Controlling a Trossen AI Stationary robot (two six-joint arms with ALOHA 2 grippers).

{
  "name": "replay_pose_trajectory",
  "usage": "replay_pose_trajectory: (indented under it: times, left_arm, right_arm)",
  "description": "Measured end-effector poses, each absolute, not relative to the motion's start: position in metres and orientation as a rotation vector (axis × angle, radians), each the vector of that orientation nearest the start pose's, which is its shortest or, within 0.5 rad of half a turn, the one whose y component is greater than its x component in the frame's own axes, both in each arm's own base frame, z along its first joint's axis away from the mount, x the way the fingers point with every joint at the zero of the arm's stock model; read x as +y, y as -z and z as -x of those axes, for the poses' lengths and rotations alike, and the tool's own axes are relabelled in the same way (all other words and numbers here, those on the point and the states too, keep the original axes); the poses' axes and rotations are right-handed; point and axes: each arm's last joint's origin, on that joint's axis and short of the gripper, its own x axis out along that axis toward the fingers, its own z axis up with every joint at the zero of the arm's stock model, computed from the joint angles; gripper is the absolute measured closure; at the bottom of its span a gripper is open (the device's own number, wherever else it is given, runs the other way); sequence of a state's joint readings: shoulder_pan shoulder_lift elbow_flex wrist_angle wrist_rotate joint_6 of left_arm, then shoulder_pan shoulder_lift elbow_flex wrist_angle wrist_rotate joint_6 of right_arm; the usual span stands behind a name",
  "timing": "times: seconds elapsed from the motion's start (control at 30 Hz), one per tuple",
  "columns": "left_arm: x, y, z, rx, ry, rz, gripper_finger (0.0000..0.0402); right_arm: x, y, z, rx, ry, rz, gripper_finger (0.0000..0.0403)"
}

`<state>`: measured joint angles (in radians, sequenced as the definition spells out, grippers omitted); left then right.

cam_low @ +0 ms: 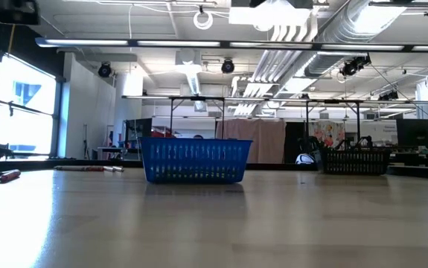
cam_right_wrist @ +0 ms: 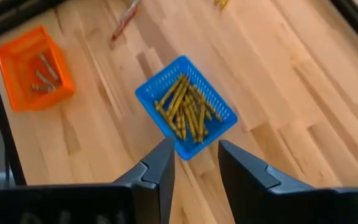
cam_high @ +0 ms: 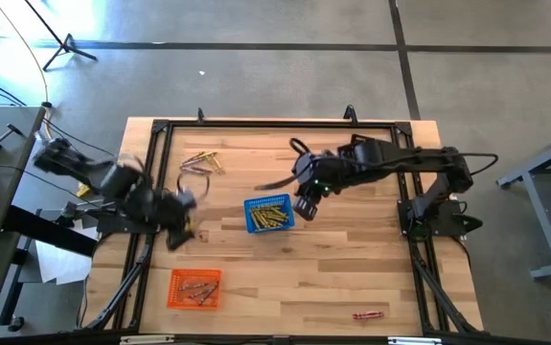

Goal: Sort crayons
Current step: Put the gray crayon into the orange basket, then put the red crayon into the black basket

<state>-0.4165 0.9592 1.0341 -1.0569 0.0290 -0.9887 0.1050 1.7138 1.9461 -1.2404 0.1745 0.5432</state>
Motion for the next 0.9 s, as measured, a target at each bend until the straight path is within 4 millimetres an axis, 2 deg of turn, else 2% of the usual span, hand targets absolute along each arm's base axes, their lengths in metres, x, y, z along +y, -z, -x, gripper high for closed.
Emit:
replay_pose_trajectory:
  times: [0.17, 0.3, 0.53, 0.7, 0.9]
  left_arm:
    - [-0.118, -0.284, -0.147, 1.202, 0.005, 0.776, 0.0394]
    - [-0.145, -0.263, -0.147, 1.259, -0.03, 0.782, 0.0394]
    - [-0.175, -0.233, -0.156, 1.363, -0.122, 0.78, 0.0388]
    - [-0.188, -0.219, -0.163, 1.443, -0.115, 0.806, 0.0346]
    - [-0.191, -0.219, -0.17, 1.489, -0.04, 0.868, 0.0301]
  right_arm:
    - [0.046, -0.382, -0.332, 1.01, 0.301, -0.317, 0.0293]
    - [0.055, -0.368, -0.332, 1.058, 0.289, -0.29, 0.0293]
    - [0.066, -0.347, -0.33, 1.125, 0.267, -0.263, 0.0293]
    - [0.073, -0.337, -0.329, 1.169, 0.236, -0.26, 0.0293]
    - [0.079, -0.335, -0.327, 1.186, 0.22, -0.265, 0.0293]
